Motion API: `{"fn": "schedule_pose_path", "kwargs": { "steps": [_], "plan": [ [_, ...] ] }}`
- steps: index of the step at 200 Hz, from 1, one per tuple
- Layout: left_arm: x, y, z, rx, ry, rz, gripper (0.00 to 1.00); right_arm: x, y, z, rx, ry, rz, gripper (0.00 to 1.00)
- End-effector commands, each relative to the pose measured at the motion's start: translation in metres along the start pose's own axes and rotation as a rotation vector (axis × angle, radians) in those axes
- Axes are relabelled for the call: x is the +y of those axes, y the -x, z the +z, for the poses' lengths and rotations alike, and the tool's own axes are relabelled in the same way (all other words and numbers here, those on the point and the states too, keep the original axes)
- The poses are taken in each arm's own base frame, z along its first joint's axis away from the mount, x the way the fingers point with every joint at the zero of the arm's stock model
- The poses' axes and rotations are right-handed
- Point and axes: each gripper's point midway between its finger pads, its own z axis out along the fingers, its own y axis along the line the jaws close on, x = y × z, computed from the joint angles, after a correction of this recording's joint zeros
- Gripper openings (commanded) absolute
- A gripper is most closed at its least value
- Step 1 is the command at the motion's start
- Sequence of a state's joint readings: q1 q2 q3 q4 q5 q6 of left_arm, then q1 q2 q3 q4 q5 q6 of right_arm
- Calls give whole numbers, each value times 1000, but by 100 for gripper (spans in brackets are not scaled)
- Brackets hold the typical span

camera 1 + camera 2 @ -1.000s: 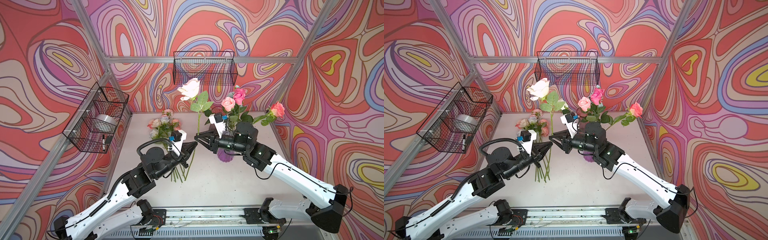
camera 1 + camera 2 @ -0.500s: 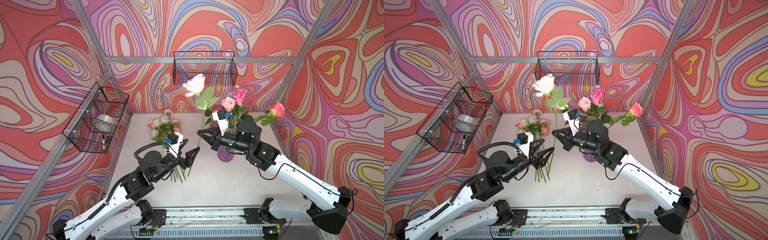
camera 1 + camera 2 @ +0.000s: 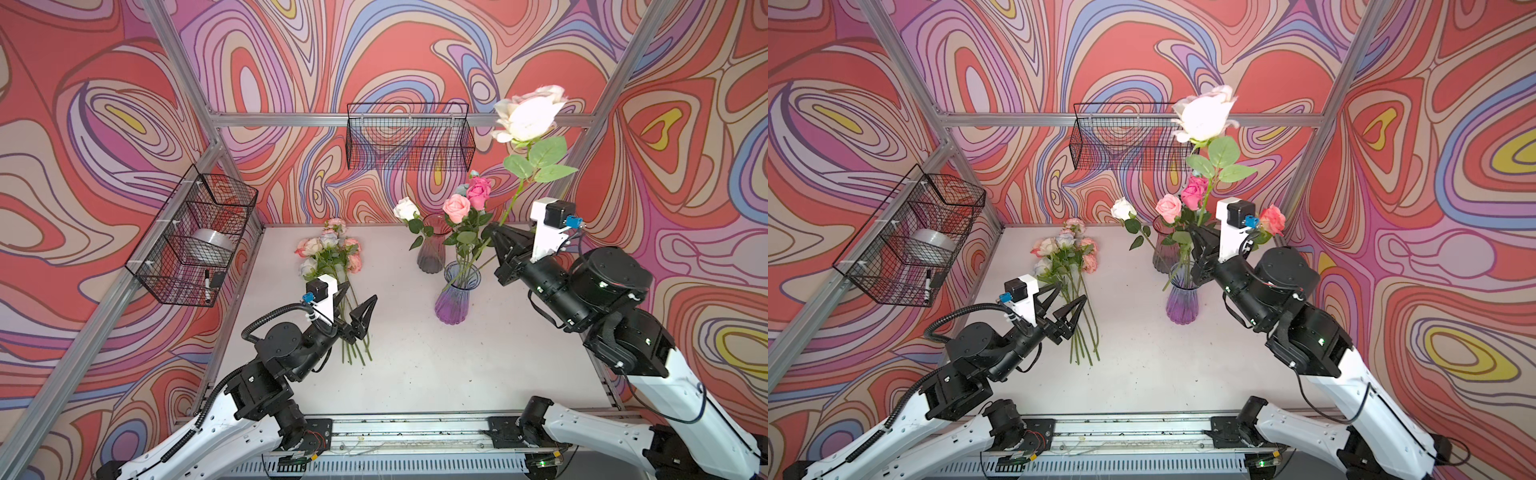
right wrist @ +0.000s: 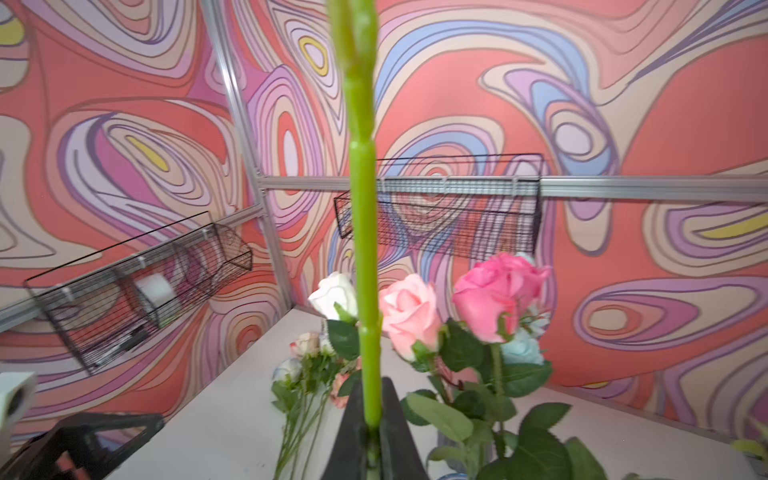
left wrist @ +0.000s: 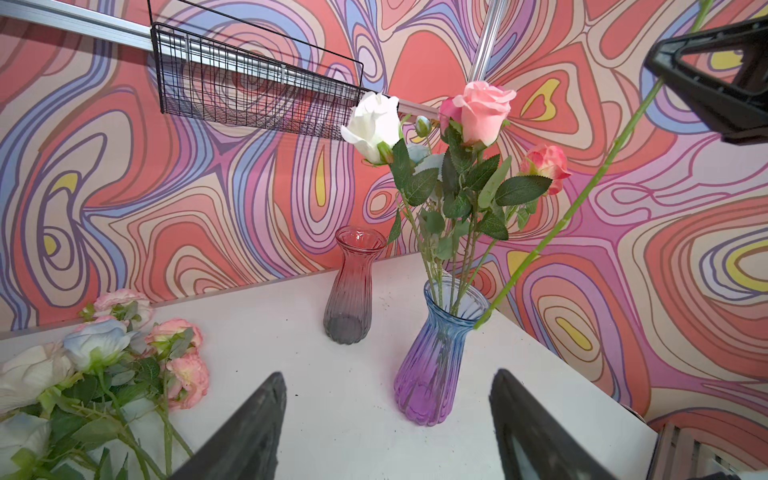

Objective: Arrange the flowers into the vase
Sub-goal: 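Carry the white rose over the purple vase with the right gripper while left withdraws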

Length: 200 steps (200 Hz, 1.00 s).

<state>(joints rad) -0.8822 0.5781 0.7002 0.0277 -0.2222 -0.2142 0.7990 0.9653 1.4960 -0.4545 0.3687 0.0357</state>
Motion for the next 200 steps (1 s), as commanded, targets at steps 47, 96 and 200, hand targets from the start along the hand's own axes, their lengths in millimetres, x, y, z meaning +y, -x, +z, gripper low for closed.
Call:
{"fn": "schedule_pose_path", "kwargs": {
  "steps": [47,96,200],
  "plan": [
    [2,-2,-2,-6,8,-29,77,-40,4,11,27,-276,-162,0],
    [0,-4,0,3,-6,-33,77,-50,-21,34,81,-293,-145,0],
    [2,-13,3,31,10,-33,77,-77,-102,61,229,-258,12,0]
  ]
}}
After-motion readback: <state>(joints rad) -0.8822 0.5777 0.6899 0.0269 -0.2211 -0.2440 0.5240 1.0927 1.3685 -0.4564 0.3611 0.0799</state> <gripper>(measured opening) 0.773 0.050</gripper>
